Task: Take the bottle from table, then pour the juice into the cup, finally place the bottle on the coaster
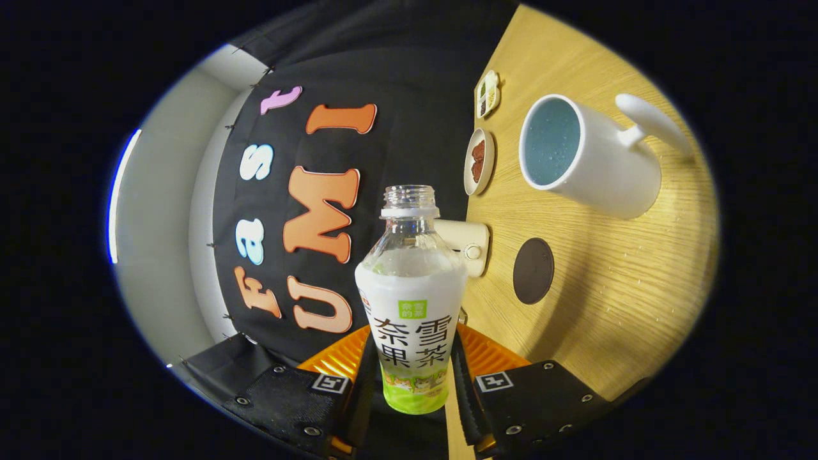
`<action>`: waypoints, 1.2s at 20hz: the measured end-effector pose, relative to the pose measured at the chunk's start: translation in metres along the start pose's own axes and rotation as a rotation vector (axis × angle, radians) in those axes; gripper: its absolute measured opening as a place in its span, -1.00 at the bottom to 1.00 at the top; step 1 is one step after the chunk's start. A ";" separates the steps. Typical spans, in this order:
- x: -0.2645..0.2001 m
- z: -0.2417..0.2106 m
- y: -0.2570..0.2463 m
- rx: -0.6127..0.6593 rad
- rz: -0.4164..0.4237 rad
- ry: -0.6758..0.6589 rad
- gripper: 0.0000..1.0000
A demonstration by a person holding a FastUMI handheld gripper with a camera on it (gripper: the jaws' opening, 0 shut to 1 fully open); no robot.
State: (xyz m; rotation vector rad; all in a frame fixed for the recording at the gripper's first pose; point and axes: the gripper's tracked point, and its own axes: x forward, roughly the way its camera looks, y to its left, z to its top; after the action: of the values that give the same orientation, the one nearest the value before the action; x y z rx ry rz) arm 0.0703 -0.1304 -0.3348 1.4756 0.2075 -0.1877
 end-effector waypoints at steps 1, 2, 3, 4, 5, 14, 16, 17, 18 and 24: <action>0.000 0.000 0.000 0.020 0.003 0.001 0.15; 0.001 0.002 -0.001 0.033 0.000 0.000 0.15; 0.001 0.003 -0.004 0.045 -0.005 0.001 0.15; 0.002 0.005 -0.006 0.060 -0.008 -0.003 0.15; 0.001 0.008 -0.006 0.078 -0.011 -0.007 0.15; -0.002 0.024 -0.003 0.227 0.012 -0.064 0.15; -0.002 0.026 -0.003 0.258 0.016 -0.072 0.15; -0.001 0.026 -0.001 0.272 0.016 -0.071 0.15; -0.001 0.025 0.001 0.284 0.019 -0.072 0.15; 0.003 0.026 0.004 0.324 0.046 -0.075 0.15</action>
State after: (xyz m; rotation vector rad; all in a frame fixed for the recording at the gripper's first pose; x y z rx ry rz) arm 0.0746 -0.1563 -0.3292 1.7897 0.0847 -0.2475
